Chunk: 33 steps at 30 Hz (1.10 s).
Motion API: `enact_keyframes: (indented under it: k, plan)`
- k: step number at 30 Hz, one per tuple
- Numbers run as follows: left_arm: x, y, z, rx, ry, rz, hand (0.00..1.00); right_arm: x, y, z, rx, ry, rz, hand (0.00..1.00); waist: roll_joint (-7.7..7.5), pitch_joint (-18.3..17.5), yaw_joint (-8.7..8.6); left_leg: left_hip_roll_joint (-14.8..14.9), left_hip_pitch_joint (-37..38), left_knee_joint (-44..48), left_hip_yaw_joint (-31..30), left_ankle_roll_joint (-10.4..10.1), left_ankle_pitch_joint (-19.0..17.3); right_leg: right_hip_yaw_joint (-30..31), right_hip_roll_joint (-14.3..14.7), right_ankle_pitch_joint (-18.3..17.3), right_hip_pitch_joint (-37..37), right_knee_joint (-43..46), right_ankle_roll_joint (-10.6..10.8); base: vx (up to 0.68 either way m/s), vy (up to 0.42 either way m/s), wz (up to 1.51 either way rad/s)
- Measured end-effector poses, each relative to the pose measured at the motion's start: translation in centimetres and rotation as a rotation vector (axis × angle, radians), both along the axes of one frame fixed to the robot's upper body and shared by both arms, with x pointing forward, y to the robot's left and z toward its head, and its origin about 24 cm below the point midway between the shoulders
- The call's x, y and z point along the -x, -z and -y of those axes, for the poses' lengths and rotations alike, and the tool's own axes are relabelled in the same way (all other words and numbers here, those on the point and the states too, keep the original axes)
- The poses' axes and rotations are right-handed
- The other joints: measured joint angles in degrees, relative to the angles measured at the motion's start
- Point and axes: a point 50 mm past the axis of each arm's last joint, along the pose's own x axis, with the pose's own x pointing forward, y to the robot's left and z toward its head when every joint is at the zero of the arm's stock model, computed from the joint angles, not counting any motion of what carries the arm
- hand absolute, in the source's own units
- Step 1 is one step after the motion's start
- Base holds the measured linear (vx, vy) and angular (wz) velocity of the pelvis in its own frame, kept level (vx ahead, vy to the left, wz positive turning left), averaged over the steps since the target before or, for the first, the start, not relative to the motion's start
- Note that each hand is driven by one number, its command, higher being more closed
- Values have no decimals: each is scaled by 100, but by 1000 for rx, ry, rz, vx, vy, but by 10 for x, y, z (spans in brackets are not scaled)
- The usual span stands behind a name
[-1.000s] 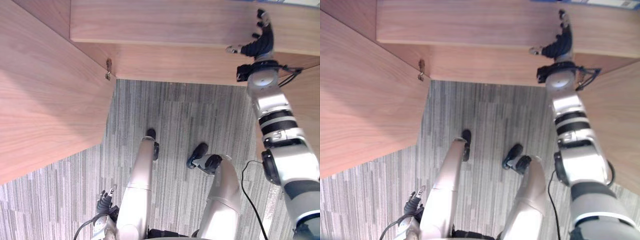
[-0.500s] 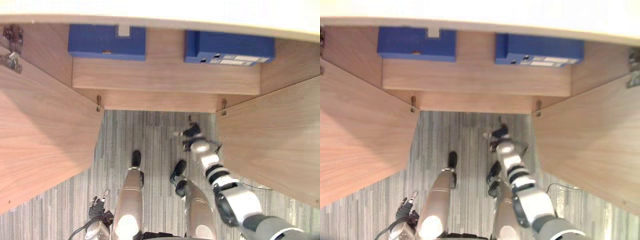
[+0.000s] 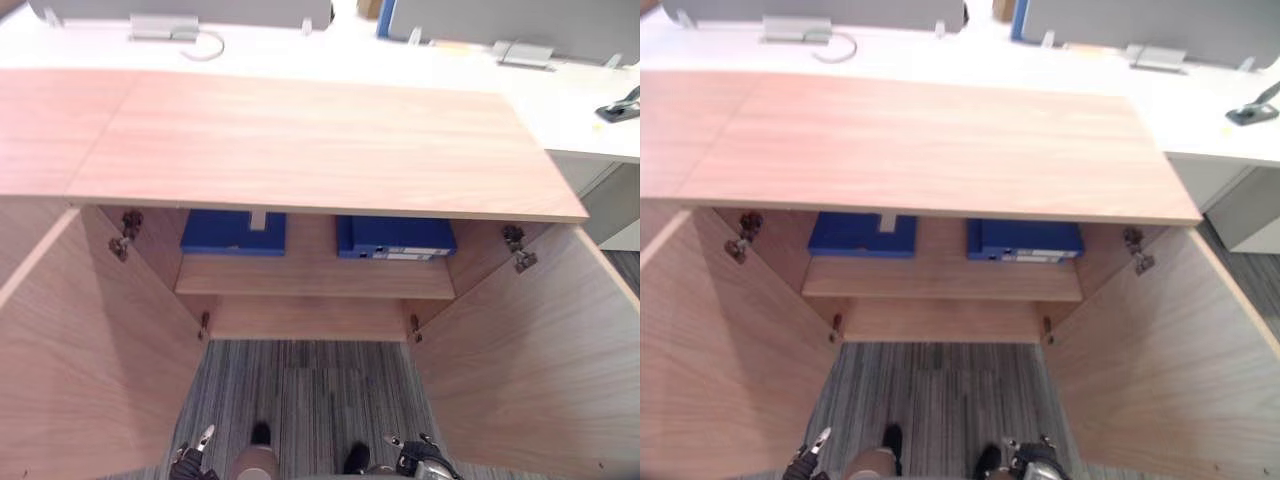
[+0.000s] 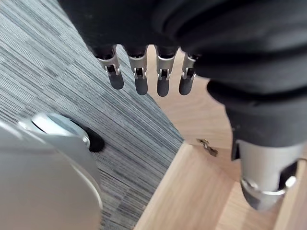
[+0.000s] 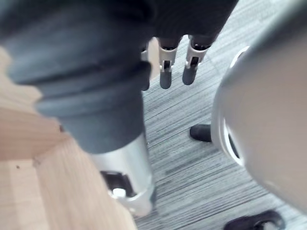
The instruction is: Walk over to the cabinet, pick up the folder, carry it to the office cabinet, place the folder inside the office cabinet, then close the office cabinet door
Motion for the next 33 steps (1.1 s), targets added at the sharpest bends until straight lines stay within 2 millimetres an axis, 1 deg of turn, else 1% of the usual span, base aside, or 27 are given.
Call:
enact_keyframes:
  k: [2, 4, 5, 6, 8, 9, 12, 13, 16, 17, 19, 21, 24, 26, 27, 28, 30, 32, 33]
  plan:
    - [-2, 4, 13, 39, 19, -10, 0, 6, 1, 2, -14, 22, 1, 0, 41, -197, -44, -12, 264, -299, 95, -10, 118, 8, 7, 39, 143, -127, 42, 27, -15, -5]
    - [-2, 5, 14, 41, 44, -30, 0, 11, 2, 4, -28, 59, -4, 0, 72, -317, -71, -31, 511, -586, 118, -35, 243, 21, 43, 83, 304, -267, 45, 68, -8, -2]
    - [-1, 6, 14, 42, 52, -42, 0, 13, 3, 5, -30, 74, -6, 0, 57, -358, -87, -35, 553, -665, 116, -40, 273, 22, 54, 104, 351, -315, 63, 78, -7, 1]
    - [2, 8, 14, 43, 62, -62, 0, 15, 3, 7, -38, 103, -10, 0, 91, -423, -99, -46, 669, -815, 101, -33, 341, 19, 87, 156, 426, -438, 53, 84, 1, 2]
    - [-2, 8, 15, 35, 131, -80, 0, 18, 4, 8, -51, 128, -14, 0, 73, -501, -127, -77, 788, -1014, 61, 24, 444, 19, 124, 230, 533, -601, 66, 118, 14, 4]
    - [-9, 8, 19, 12, 246, -91, 0, 17, 5, 8, -54, 122, -19, 0, 89, -507, -135, -127, 847, -1064, 49, 39, 455, 17, 125, 277, 622, -717, 102, 99, 30, 5]
    - [-19, 7, 27, -47, 469, -106, 0, 14, 4, 6, -58, 103, -15, 0, 109, -525, -165, -196, 853, -1074, 27, 43, 455, 16, 120, 301, 655, -783, 132, 62, 46, 4]
    - [-26, 5, 34, -93, 637, -113, 0, 12, 4, 6, -57, 96, -14, 0, 123, -516, -205, -234, 881, -1074, -30, 55, 448, 3, 96, 308, 706, -798, 138, 48, 33, 9]
    - [-35, 4, 47, -169, 879, -114, 0, 8, 4, 3, -61, 62, -20, 0, 129, -501, -268, -283, 979, -1076, -140, 66, 440, 1, 56, 308, 840, -807, 139, 26, 44, 12]
    - [-38, 3, 51, -188, 936, -110, 0, 6, 4, 2, -63, 55, -14, 0, 132, -487, -281, -298, 978, -1074, -150, 69, 439, 1, 38, 312, 837, -805, 146, -5, 46, 6]
    - [-40, 3, 53, -206, 971, -107, 0, 4, 4, 1, -63, 54, -17, 0, 148, -453, -283, -322, 976, -1069, -182, 81, 439, 0, 9, 321, 836, -787, 160, -36, 40, 3]
    - [-40, 3, 52, -209, 963, -108, 0, 4, 4, 1, -58, 53, -18, 0, 151, -441, -283, -342, 964, -1066, -210, 101, 450, 0, -13, 326, 821, -760, 167, -52, 40, 4]
    - [-37, 4, 45, -184, 829, -118, 0, 4, 4, 2, -56, 58, -18, 0, 167, -348, -285, -375, 986, -1068, -229, 136, 471, 1, -50, 329, 811, -715, 176, -68, 45, 2]
    - [-31, 5, 33, -143, 633, -122, 0, 3, 3, 4, -52, 58, -14, 0, 158, -271, -288, -412, 1022, -1077, -218, 146, 471, 9, -97, 323, 808, -697, 187, -52, 44, -2]
    - [-27, 5, 31, -129, 582, -127, 0, 3, 3, 4, -51, 56, -13, 0, 153, -263, -297, -421, 1023, -1079, -203, 153, 466, 17, -109, 324, 803, -695, 188, -14, 42, -4]
    - [-22, 6, 27, -104, 485, -126, 0, 3, 3, 4, -49, 52, -11, 0, 142, -248, -300, -425, 1024, -1081, -171, 161, 456, 34, -131, 329, 790, -691, 197, -1, 30, -6]
    - [-19, 6, 24, -75, 374, -117, 0, -1, 1, 1, -36, -14, 6, 0, 131, -192, -294, -427, 1044, -1062, 57, 200, 423, 185, -189, 355, 693, -621, 233, -1, 53, -31]
    - [-19, 6, 23, -74, 355, -110, 0, -4, 0, -2, -35, -41, 12, 0, 131, -158, -279, -420, 1045, -1024, 266, 246, 393, 403, -185, 372, 541, -541, 240, -8, 49, -72]
    - [-22, 5, 23, -81, 353, -99, 0, -11, -2, -4, -30, -57, 36, 0, 128, -39, -282, -406, 1016, -846, 583, 281, 268, 691, -183, 431, 384, -497, 226, -23, 40, -98]
